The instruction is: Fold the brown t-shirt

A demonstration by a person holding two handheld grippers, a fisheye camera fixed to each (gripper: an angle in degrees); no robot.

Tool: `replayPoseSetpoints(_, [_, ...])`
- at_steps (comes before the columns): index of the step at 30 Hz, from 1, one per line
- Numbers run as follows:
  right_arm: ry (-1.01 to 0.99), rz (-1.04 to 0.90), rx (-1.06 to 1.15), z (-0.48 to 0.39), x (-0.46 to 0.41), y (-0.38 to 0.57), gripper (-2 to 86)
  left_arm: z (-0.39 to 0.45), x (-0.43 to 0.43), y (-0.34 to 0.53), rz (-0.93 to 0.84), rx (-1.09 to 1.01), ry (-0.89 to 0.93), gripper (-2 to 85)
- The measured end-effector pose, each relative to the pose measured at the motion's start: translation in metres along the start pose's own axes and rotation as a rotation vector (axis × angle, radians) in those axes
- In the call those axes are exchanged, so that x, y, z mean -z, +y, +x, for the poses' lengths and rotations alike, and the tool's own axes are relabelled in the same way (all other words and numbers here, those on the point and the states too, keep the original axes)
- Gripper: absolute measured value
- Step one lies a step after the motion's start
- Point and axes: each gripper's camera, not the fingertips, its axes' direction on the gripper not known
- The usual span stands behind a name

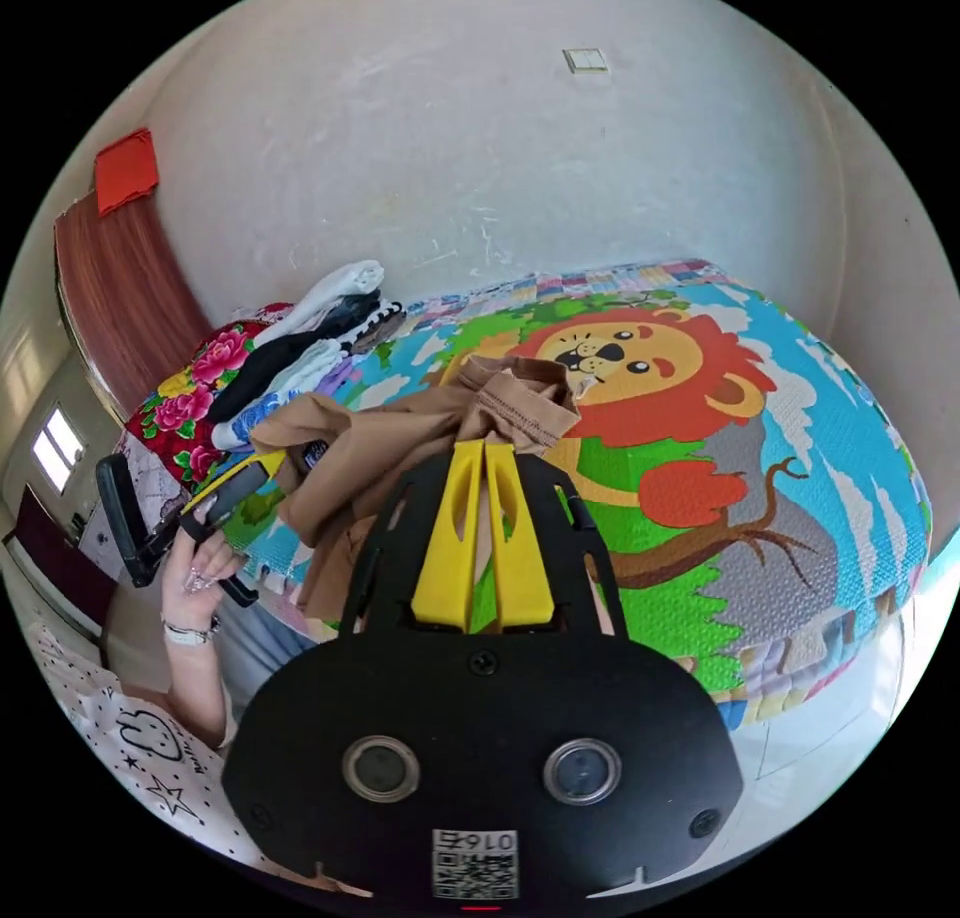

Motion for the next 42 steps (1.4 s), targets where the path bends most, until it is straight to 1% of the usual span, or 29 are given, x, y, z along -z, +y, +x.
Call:
replayPoseSetpoints(1, [-0.016,0.086,-0.029,0.006,0.025,0.008,-0.2,-0.005,0.007,0.003,-0.023,-0.040,0.035,1.1])
replayPoseSetpoints(2, [-0.021,0.132,-0.051,0.010,0.037,0.012,-0.2,-0.009,0.009,0.004,-0.069,-0.067,0.085,4.4])
replayPoseSetpoints(3, [-0.023,0.221,-0.111,0.019,0.061,0.022,-0.2,-0.010,0.010,0.004,-0.092,-0.079,0.118,6.1])
replayPoseSetpoints(4, [0.006,0.349,-0.196,0.029,0.085,0.036,-0.2,-0.009,0.009,0.005,-0.132,-0.097,0.190,8.2])
replayPoseSetpoints(5, [0.025,0.403,-0.227,0.033,0.095,0.043,-0.2,-0.004,0.007,0.007,-0.161,-0.114,0.258,9.7])
replayPoseSetpoints(6, [0.049,0.459,-0.250,0.037,0.112,0.054,0.0,0.000,0.005,0.009,-0.169,-0.125,0.285,10.2])
replayPoseSetpoints(7, [0.051,0.453,-0.241,0.040,0.123,0.060,0.2,0.010,0.002,0.013,-0.180,-0.148,0.310,11.2])
replayPoseSetpoints(9, [0.030,0.400,-0.208,0.040,0.130,0.065,0.6,0.027,-0.006,0.020,-0.210,-0.189,0.283,12.7])
replayPoseSetpoints(12, [0.003,0.272,-0.120,0.033,0.124,0.072,2.0,0.048,-0.025,0.031,-0.259,-0.199,0.173,13.8])
replayPoseSetpoints(14, [0.019,0.172,-0.069,0.026,0.113,0.076,4.2,0.053,-0.035,0.039,-0.281,-0.190,0.073,10.7])
replayPoseSetpoints(15, [0.030,0.101,-0.031,0.022,0.104,0.079,6.7,0.052,-0.034,0.042,-0.275,-0.189,0.039,9.6])
replayPoseSetpoints(16, [0.035,0.027,0.005,0.018,0.094,0.083,9.9,0.049,-0.028,0.046,-0.247,-0.193,0.007,7.5])
replayPoseSetpoints(17, [0.035,-0.015,0.026,0.015,0.088,0.085,10.8,0.042,-0.017,0.049,-0.210,-0.169,0.004,5.6])
replayPoseSetpoints(19, [0.010,-0.196,0.141,0.002,0.062,0.097,13.6,0.024,0.006,0.051,-0.144,-0.126,0.022,4.9])
replayPoseSetpoints(21, [-0.010,-0.299,0.224,-0.010,0.044,0.109,14.6,0.005,0.035,0.050,-0.075,-0.090,0.050,4.5])
replayPoseSetpoints(23, [-0.032,-0.324,0.274,-0.020,0.032,0.121,14.4,-0.017,0.077,0.050,0.018,-0.063,0.005,4.0])
replayPoseSetpoints(24, [-0.031,-0.320,0.287,-0.024,0.027,0.127,12.8,-0.022,0.089,0.050,0.041,-0.060,-0.019,3.9])
replayPoseSetpoints(26, [-0.013,-0.305,0.322,-0.031,0.023,0.132,8.3,-0.042,0.131,0.055,0.114,-0.031,-0.111,3.8])
replayPoseSetpoints(27, [-0.035,-0.303,0.326,-0.033,0.025,0.132,4.7,-0.048,0.140,0.057,0.130,-0.021,-0.124,3.8])
replayPoseSetpoints(29, [-0.082,-0.259,0.302,-0.032,0.035,0.131,3.1,-0.075,0.174,0.067,0.187,0.054,-0.163,3.7])
replayPoseSetpoints(32, [-0.145,-0.098,0.241,-0.022,0.067,0.130,1.9,-0.106,0.207,0.083,0.268,0.145,-0.244,3.6])
replayPoseSetpoints(34, [-0.181,0.046,0.159,-0.011,0.094,0.133,1.4,-0.124,0.222,0.092,0.309,0.198,-0.294,3.6])
replayPoseSetpoints(35, [-0.171,0.078,0.133,-0.008,0.100,0.134,1.3,-0.135,0.230,0.097,0.321,0.229,-0.320,3.5])
replayPoseSetpoints(37, [-0.083,0.200,0.023,0.006,0.122,0.142,1.1,-0.149,0.239,0.103,0.336,0.262,-0.343,3.5])
replayPoseSetpoints(39, [-0.045,0.261,-0.038,0.016,0.134,0.149,0.9,-0.161,0.244,0.106,0.332,0.283,-0.337,3.5])
replayPoseSetpoints(42, [-0.021,0.303,-0.095,0.025,0.144,0.158,0.8,-0.176,0.243,0.109,0.322,0.311,-0.318,3.5])
